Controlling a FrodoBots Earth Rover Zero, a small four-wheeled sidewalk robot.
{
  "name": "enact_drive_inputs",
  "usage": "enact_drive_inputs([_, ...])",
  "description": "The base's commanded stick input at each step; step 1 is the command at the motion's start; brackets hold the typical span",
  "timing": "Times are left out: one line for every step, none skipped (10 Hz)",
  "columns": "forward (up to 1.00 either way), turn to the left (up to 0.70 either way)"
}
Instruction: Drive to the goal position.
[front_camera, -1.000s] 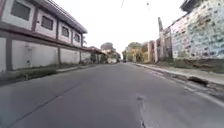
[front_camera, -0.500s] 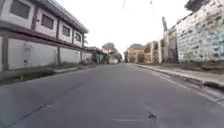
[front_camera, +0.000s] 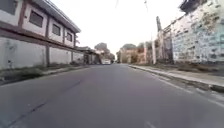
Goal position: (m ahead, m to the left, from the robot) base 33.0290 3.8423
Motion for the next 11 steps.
enact_drive_inputs([1.00, -0.35])
enact_drive_inputs([1.00, -0.35])
enact_drive_inputs([1.00, -0.35])
enact_drive_inputs([1.00, -0.09])
enact_drive_inputs([1.00, 0.05])
enact_drive_inputs([1.00, 0.05])
enact_drive_inputs([1.00, 0.05])
enact_drive_inputs([1.00, 0.05])
enact_drive_inputs([1.00, 0.05])
enact_drive_inputs([1.00, 0.05])
enact_drive_inputs([1.00, 0.05])
